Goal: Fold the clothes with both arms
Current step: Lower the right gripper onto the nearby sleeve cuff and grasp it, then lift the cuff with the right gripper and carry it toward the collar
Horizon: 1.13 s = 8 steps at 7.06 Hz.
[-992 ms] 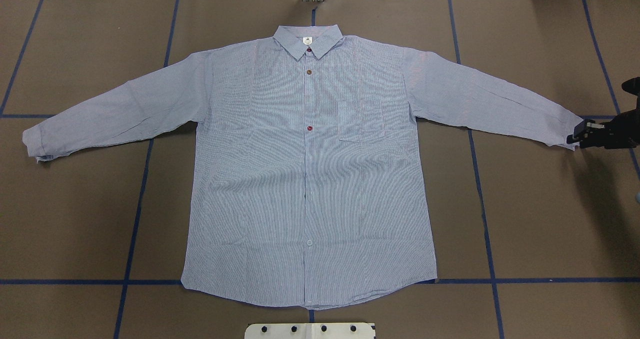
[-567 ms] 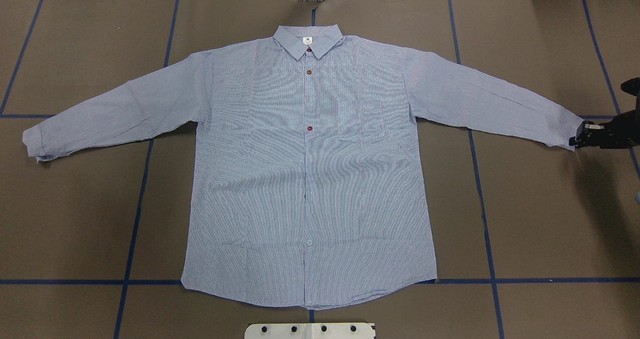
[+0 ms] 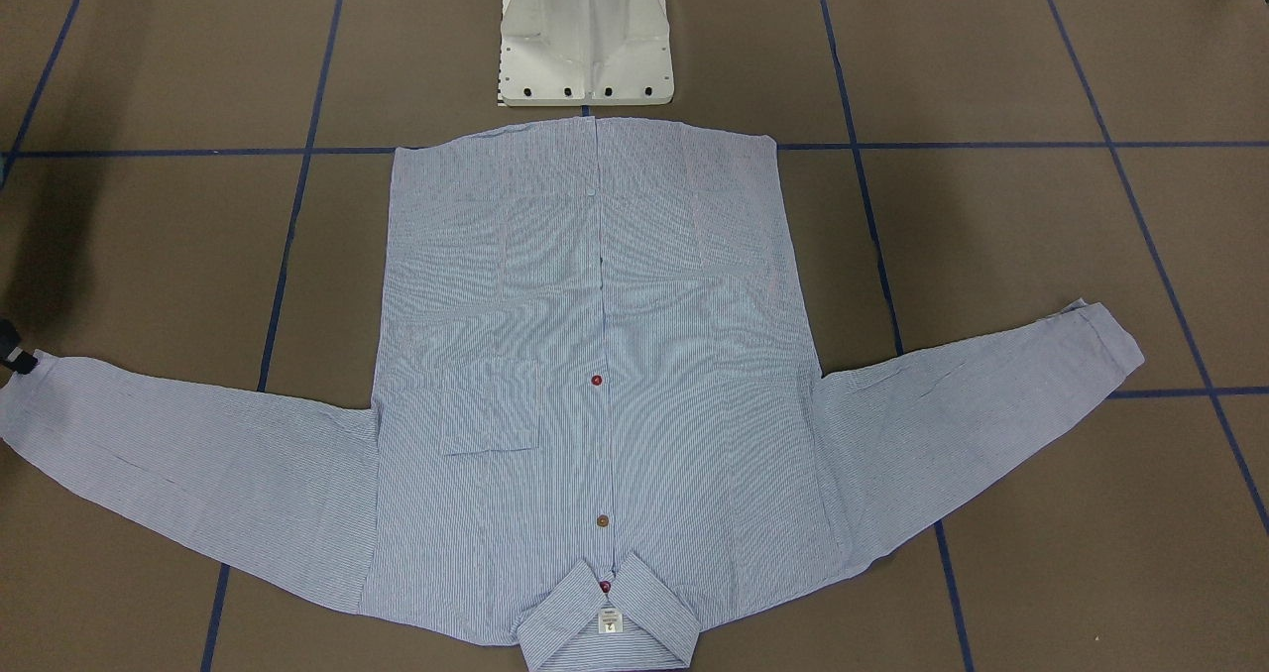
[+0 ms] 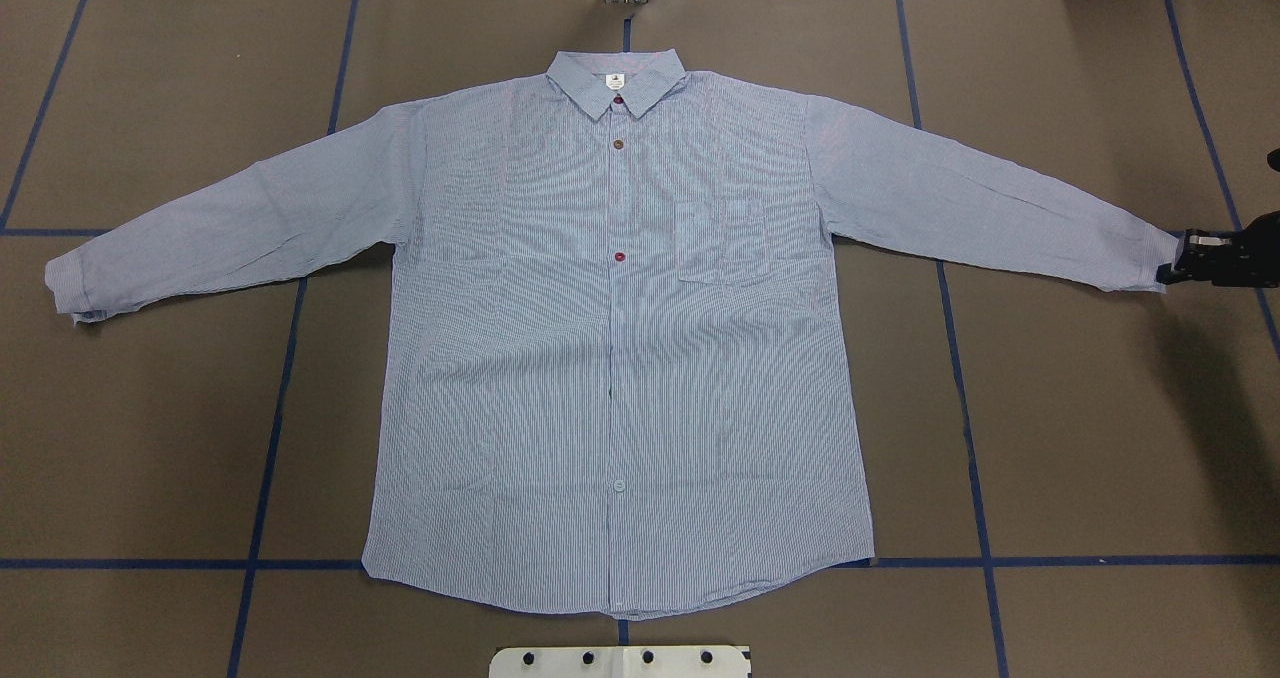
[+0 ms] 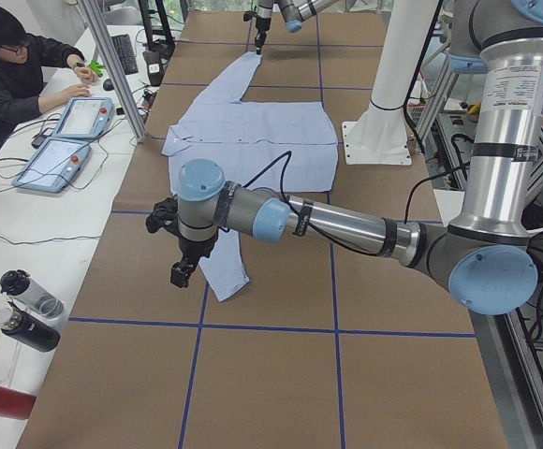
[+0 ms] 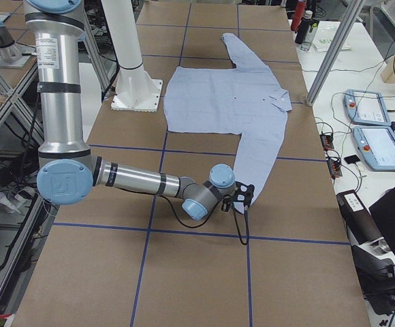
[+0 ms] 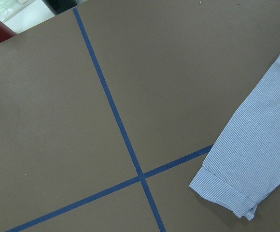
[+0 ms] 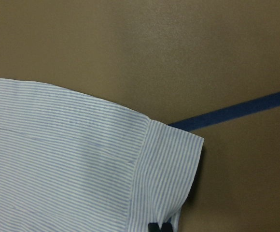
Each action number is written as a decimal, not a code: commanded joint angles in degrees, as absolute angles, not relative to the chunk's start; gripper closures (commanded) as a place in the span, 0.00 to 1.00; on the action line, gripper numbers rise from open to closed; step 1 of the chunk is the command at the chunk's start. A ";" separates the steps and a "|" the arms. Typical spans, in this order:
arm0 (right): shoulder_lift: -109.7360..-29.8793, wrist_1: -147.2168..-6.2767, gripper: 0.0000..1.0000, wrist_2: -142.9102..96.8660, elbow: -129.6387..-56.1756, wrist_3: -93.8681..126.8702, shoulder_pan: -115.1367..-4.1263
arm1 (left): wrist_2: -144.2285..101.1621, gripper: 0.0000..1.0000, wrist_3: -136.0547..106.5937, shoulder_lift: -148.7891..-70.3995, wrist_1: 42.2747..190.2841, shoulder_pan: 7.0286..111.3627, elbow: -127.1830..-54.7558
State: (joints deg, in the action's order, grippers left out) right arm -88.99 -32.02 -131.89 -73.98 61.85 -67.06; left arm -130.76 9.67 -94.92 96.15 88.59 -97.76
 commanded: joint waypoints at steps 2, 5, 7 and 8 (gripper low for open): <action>-88.42 -31.99 1.00 -138.07 -82.57 61.26 -71.28 | -130.78 0.01 9.67 -94.83 96.15 88.59 -97.73; -74.33 -34.87 1.00 -137.99 -85.96 61.26 -65.15 | -130.78 0.01 9.67 -94.75 96.15 88.59 -97.65; -60.01 -51.76 1.00 -136.25 -86.22 59.25 -60.23 | -130.78 0.01 9.67 -94.22 96.15 88.59 -97.65; -53.50 -59.51 1.00 -130.14 -86.22 59.06 -55.68 | -130.78 0.01 9.67 -94.13 96.15 88.59 -97.65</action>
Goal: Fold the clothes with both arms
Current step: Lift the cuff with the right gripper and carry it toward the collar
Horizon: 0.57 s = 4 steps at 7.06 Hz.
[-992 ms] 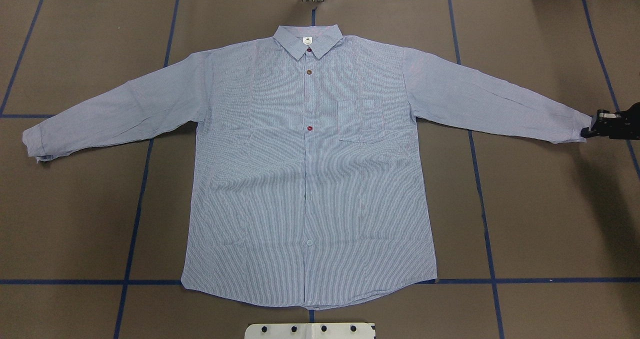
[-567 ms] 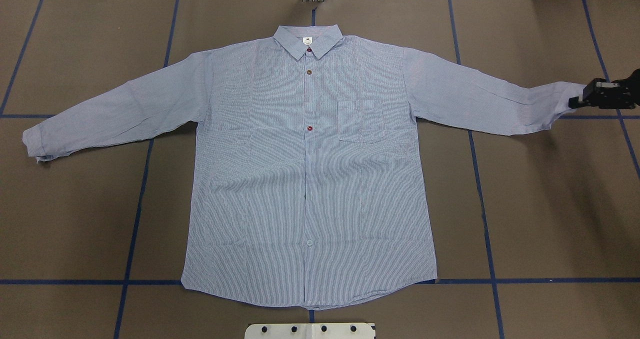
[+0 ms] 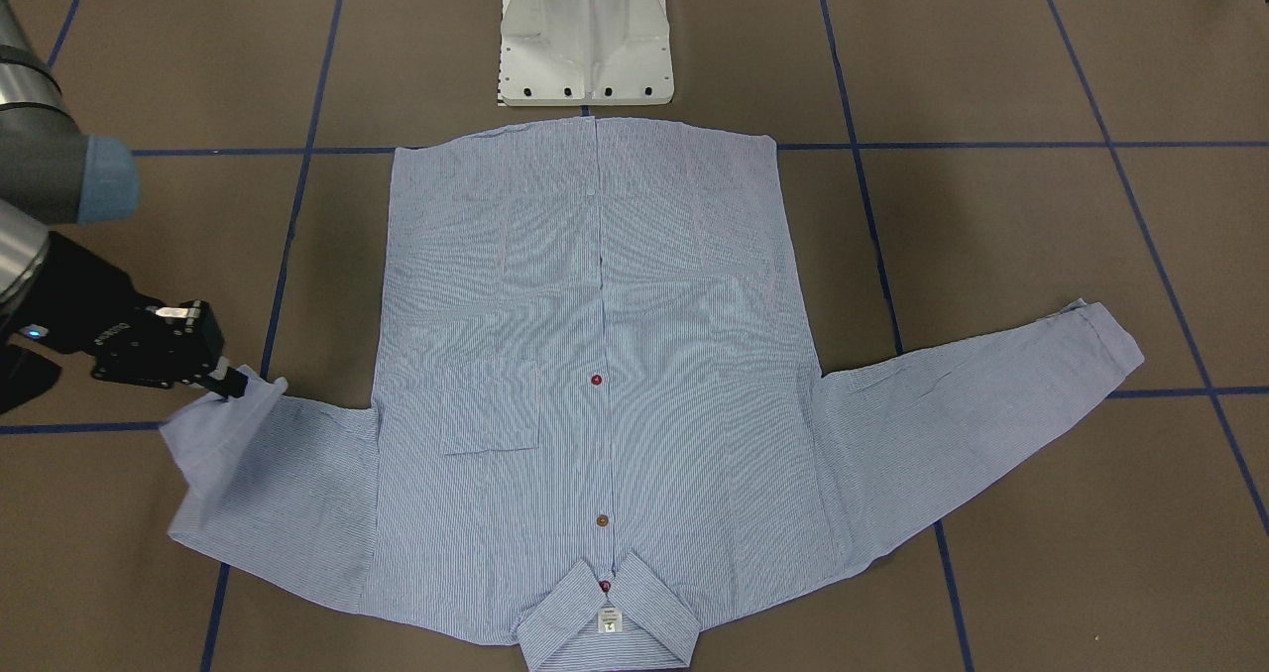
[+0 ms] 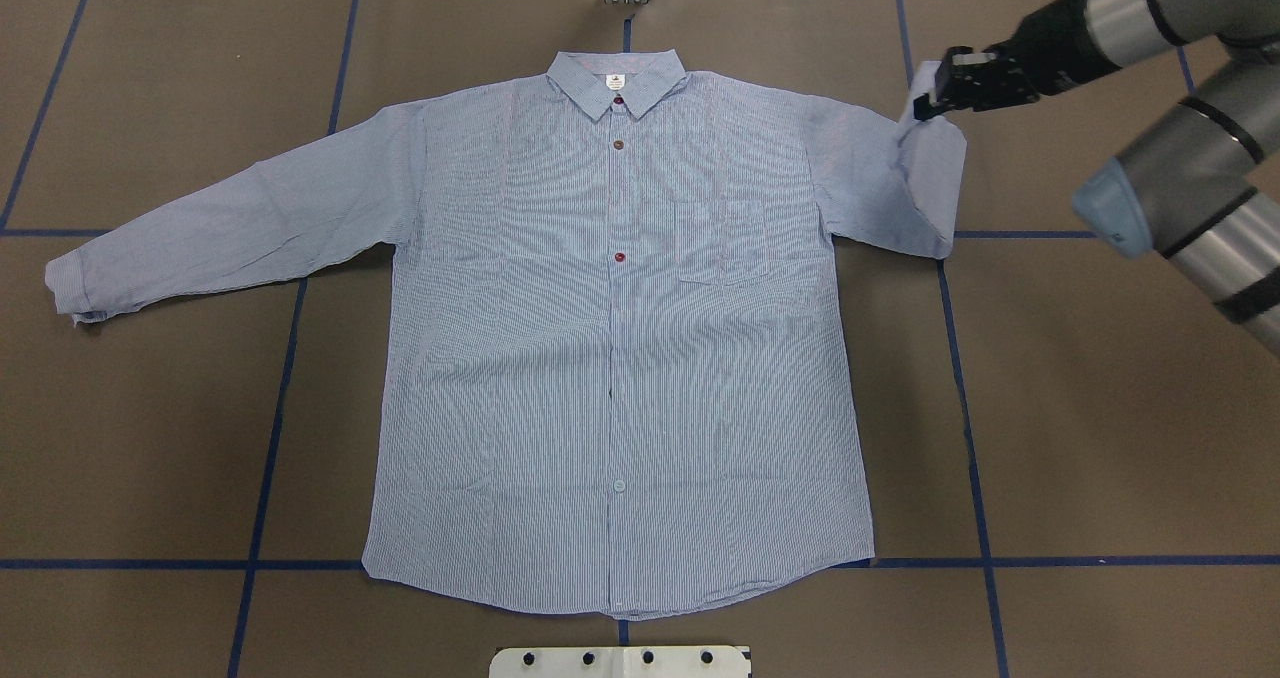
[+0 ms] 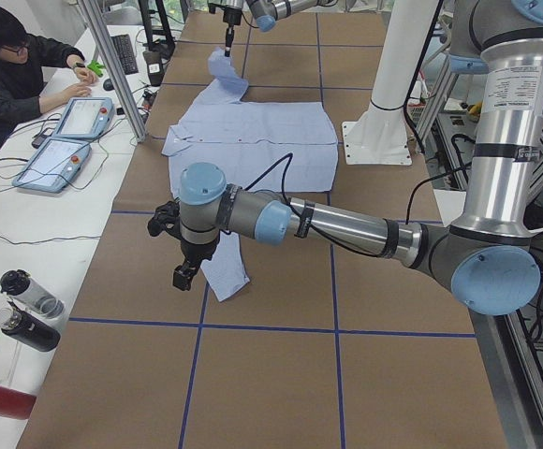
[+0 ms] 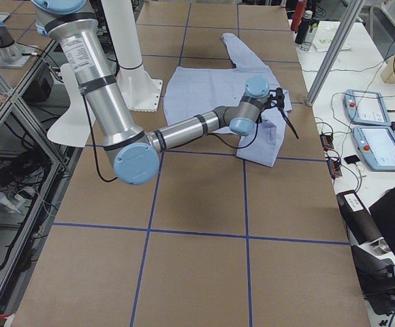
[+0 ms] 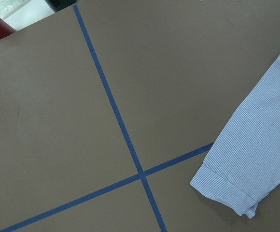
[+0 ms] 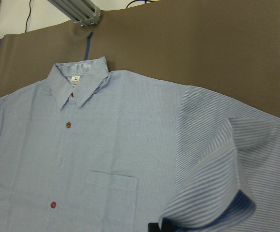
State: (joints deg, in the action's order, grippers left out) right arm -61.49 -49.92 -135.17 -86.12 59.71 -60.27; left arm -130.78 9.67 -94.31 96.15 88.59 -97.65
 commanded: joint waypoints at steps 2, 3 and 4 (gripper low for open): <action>-43.64 -70.18 1.00 -121.77 -85.43 55.04 -49.51 | -130.78 0.01 9.67 -94.13 96.15 88.68 -97.56; -41.77 -71.62 1.00 -120.16 -85.34 54.93 -48.44 | -130.78 0.01 9.58 -94.04 96.15 88.68 -97.65; -39.83 -71.72 1.00 -117.97 -84.73 54.84 -47.56 | -130.78 0.01 9.58 -94.04 96.15 88.77 -97.65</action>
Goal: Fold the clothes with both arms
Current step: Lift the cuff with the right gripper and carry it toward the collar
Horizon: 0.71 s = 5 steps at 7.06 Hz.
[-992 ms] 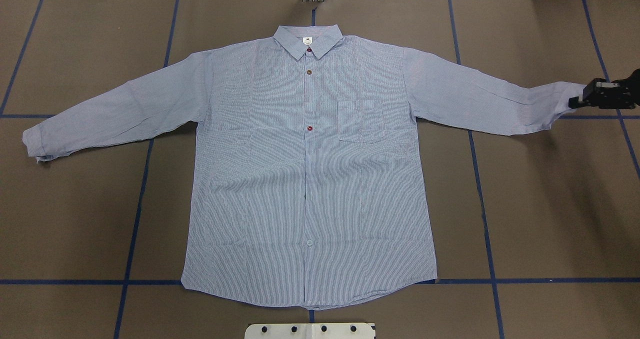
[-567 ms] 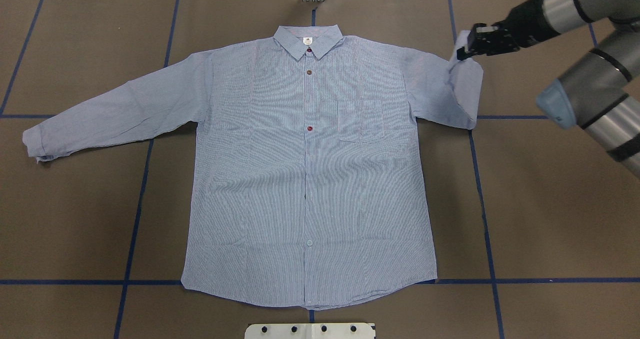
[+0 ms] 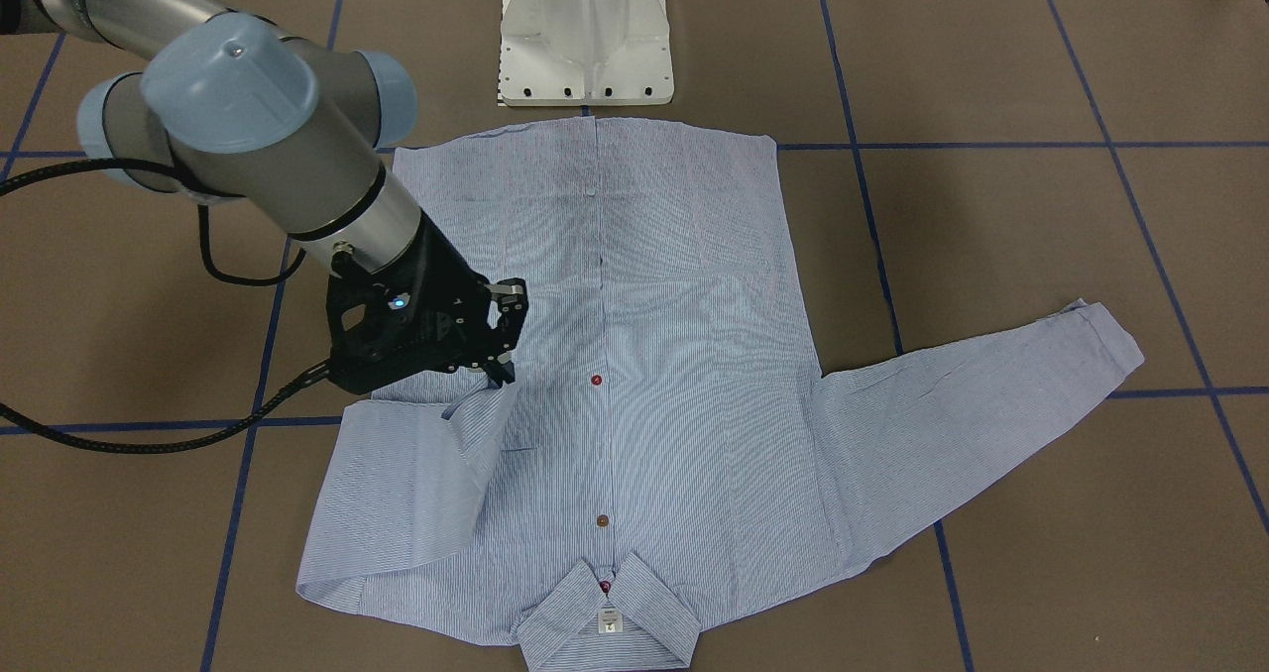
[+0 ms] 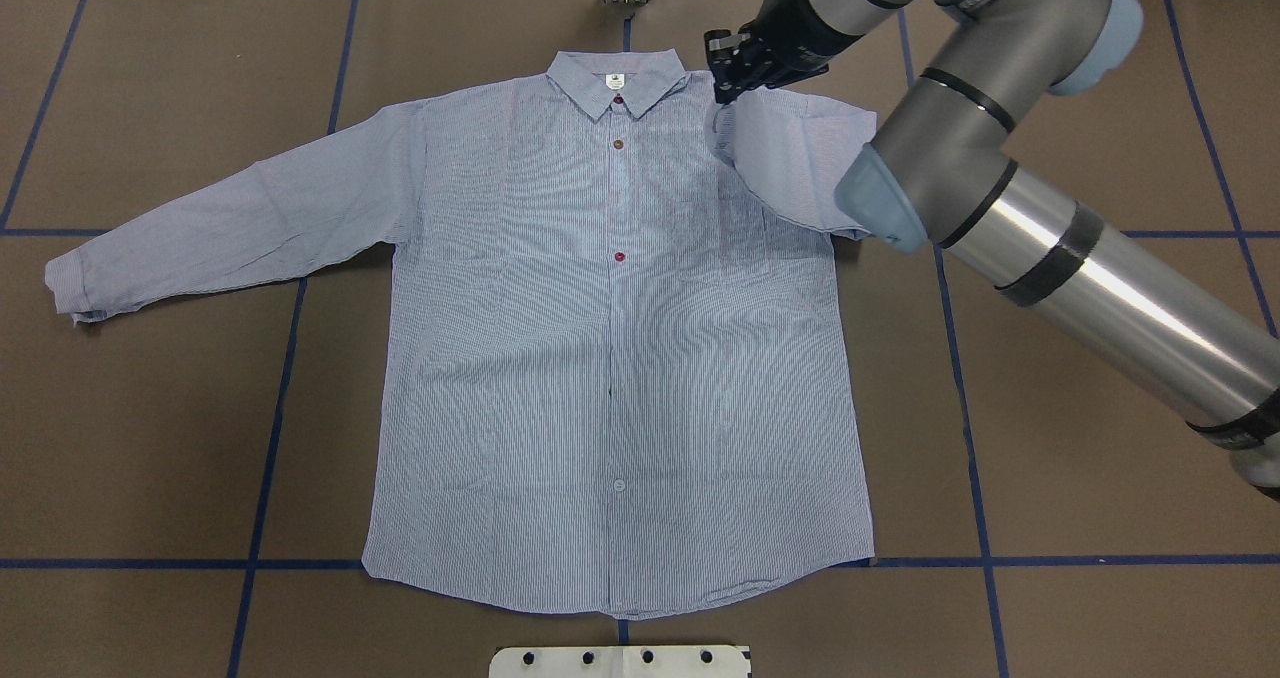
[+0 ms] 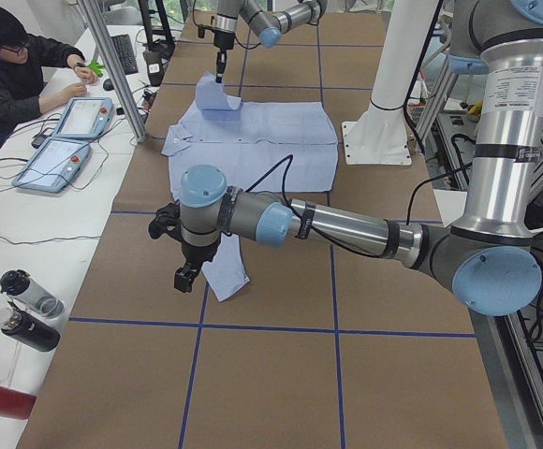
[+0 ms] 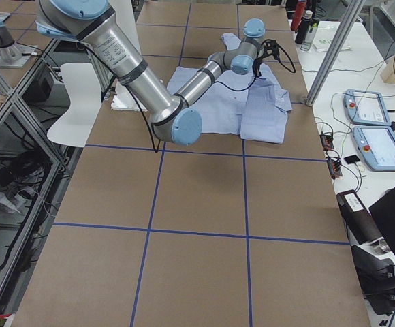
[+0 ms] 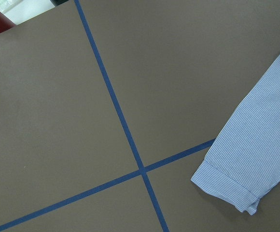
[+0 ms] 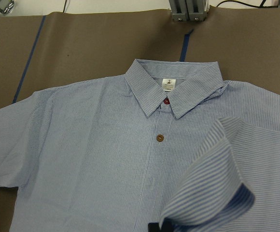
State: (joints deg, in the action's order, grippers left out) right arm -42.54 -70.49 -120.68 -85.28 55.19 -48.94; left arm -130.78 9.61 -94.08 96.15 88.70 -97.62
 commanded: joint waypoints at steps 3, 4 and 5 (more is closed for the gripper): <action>-33.86 -71.54 1.00 -112.25 -78.69 53.45 -44.22 | -130.78 0.01 9.58 -94.04 96.06 88.77 -97.47; -32.01 -71.63 1.00 -111.98 -76.75 53.35 -43.69 | -130.78 0.01 9.58 -94.04 96.06 88.77 -97.12; -31.91 -71.54 1.00 -111.45 -76.73 53.26 -43.33 | -130.78 0.01 9.67 -94.04 96.06 88.77 -96.95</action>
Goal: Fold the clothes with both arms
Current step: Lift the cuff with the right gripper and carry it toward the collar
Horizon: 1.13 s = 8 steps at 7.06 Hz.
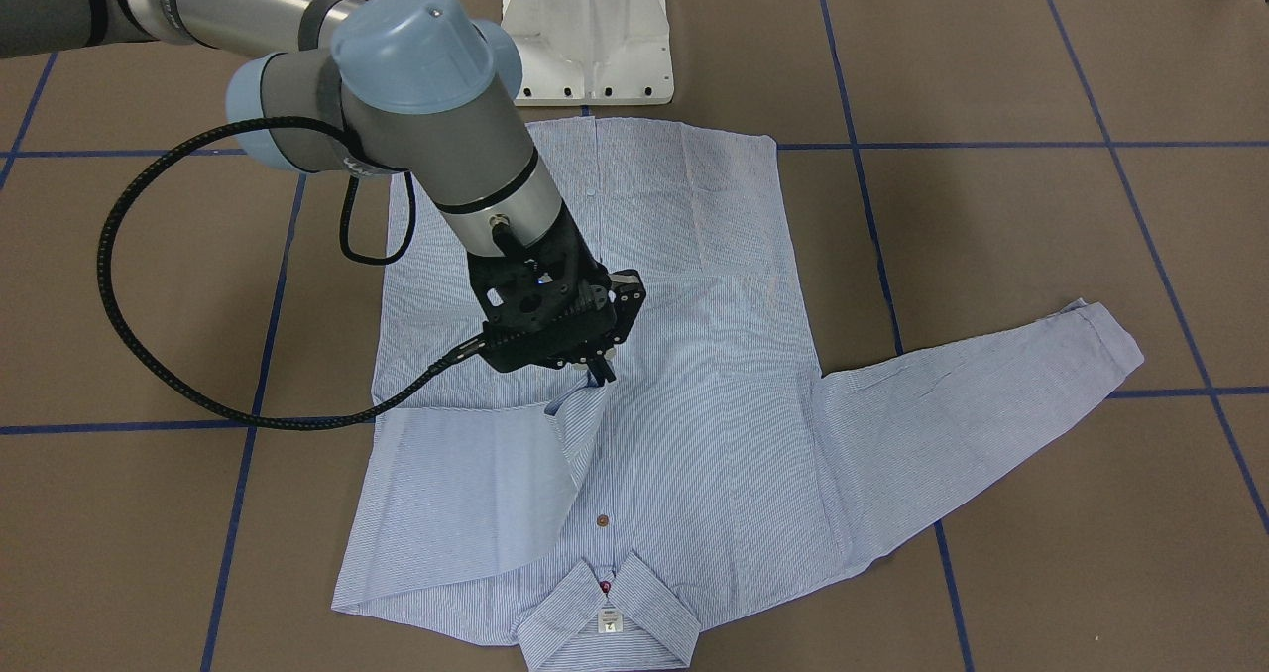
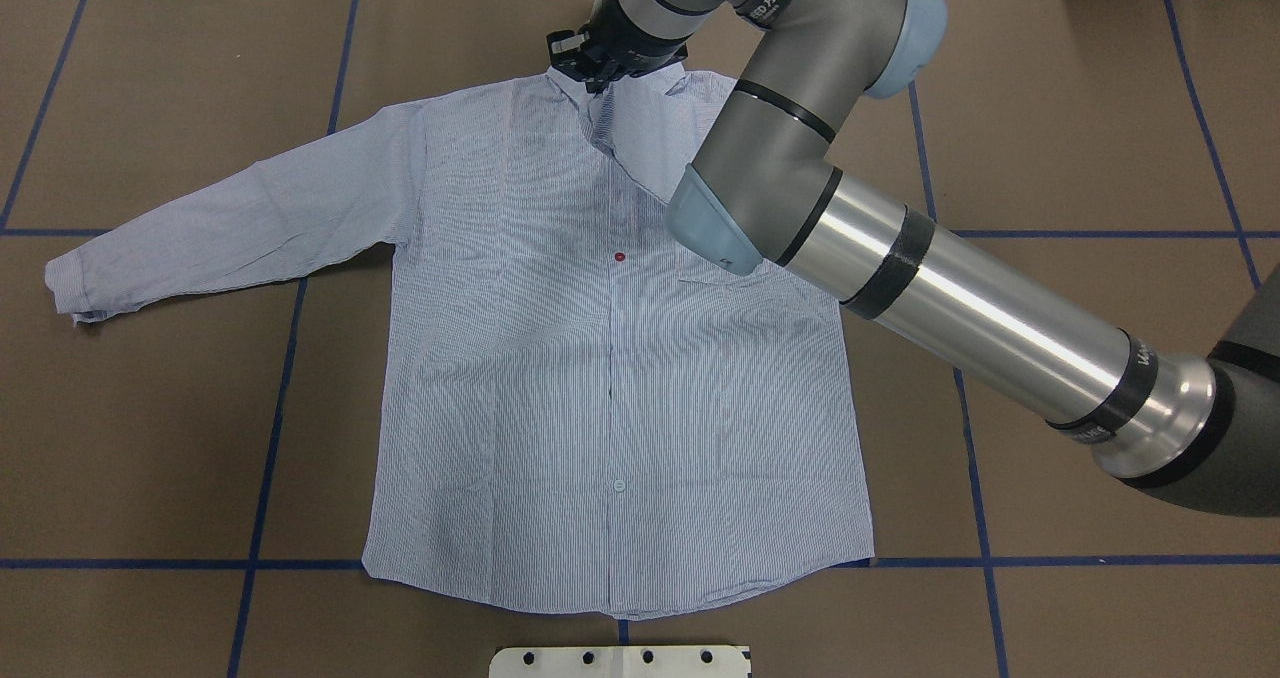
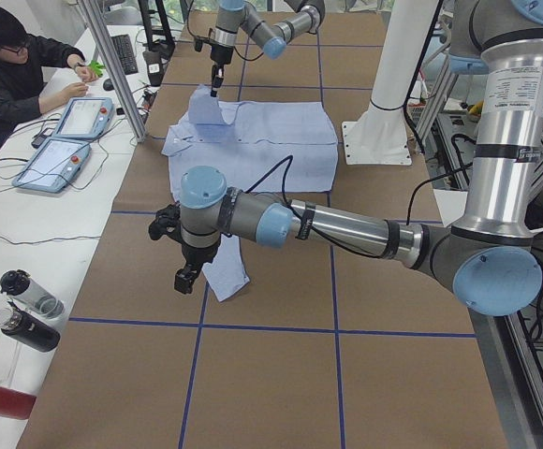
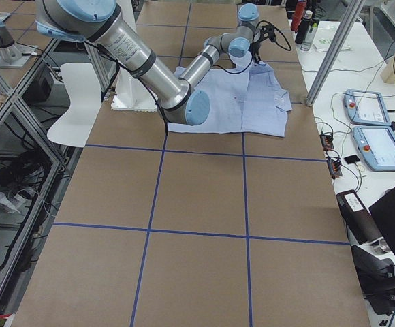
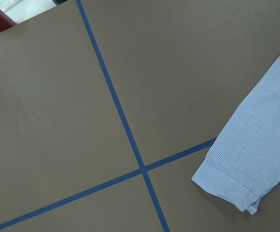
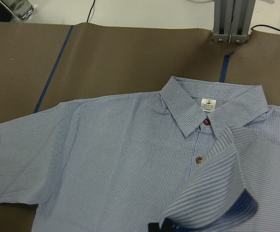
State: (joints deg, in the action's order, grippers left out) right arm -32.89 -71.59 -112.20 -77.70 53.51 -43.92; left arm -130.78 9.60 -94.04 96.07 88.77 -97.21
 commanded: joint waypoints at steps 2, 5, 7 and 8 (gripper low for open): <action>-31.82 -71.19 1.00 -108.12 -73.94 53.09 -40.45 | -130.78 0.01 9.67 -94.04 96.06 88.77 -96.86; -23.86 -70.84 1.00 -103.91 -59.13 50.64 -36.75 | -130.78 0.01 9.75 -93.96 96.15 88.77 -96.33; -21.89 -70.23 1.00 -99.52 -54.86 50.54 -33.77 | -130.78 0.01 9.84 -94.04 96.15 88.77 -95.89; -21.36 -70.05 1.00 -97.23 -53.71 50.54 -32.62 | -130.78 0.01 9.84 -93.96 96.15 88.77 -95.89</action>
